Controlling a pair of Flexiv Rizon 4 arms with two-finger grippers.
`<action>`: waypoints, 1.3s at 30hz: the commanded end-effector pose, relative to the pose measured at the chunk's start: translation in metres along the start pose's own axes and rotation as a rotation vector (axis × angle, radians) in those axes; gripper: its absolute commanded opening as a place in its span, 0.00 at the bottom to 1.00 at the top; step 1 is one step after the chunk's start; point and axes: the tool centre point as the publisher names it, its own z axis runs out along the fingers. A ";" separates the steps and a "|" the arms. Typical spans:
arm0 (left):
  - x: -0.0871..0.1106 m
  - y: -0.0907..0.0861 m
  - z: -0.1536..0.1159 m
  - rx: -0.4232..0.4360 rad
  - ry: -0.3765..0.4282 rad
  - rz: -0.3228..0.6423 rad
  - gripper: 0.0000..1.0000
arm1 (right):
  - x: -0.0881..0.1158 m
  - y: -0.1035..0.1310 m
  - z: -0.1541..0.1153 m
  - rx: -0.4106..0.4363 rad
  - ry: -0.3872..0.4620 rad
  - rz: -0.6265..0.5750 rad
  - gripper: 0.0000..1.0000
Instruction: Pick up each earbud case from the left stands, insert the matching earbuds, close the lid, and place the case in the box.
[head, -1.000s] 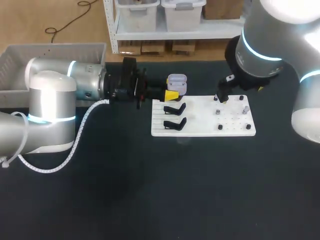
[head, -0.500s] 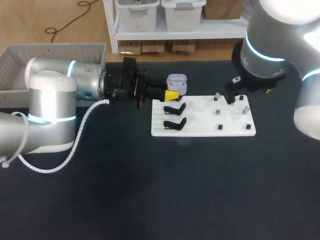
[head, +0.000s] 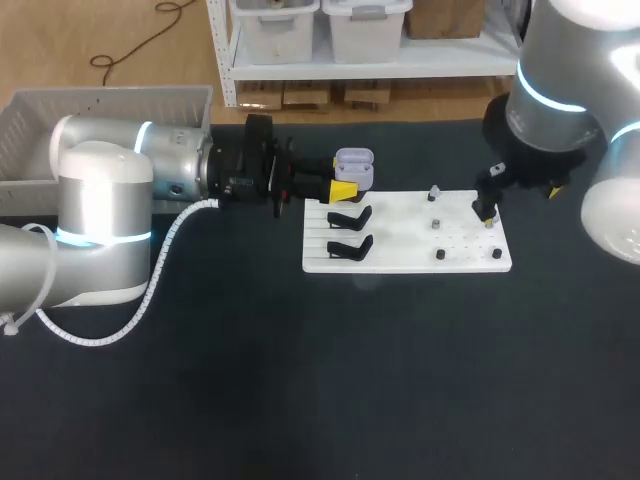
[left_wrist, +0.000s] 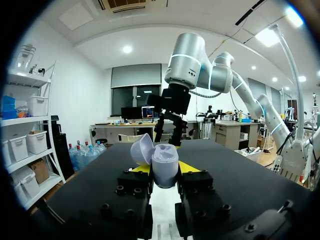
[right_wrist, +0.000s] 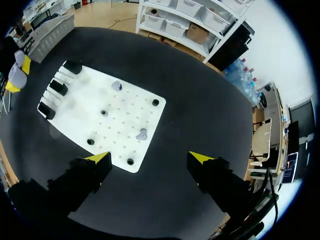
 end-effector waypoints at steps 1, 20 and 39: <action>0.001 0.000 0.000 -0.001 -0.003 0.002 0.00 | -0.002 0.007 0.007 -0.005 0.040 -0.020 1.00; 0.001 0.000 0.000 -0.001 -0.003 0.002 0.00 | 0.000 0.016 0.030 0.072 0.004 -0.038 0.49; 0.001 0.000 0.000 -0.001 -0.003 0.002 0.00 | -0.011 0.011 0.046 0.189 -0.069 -0.015 0.44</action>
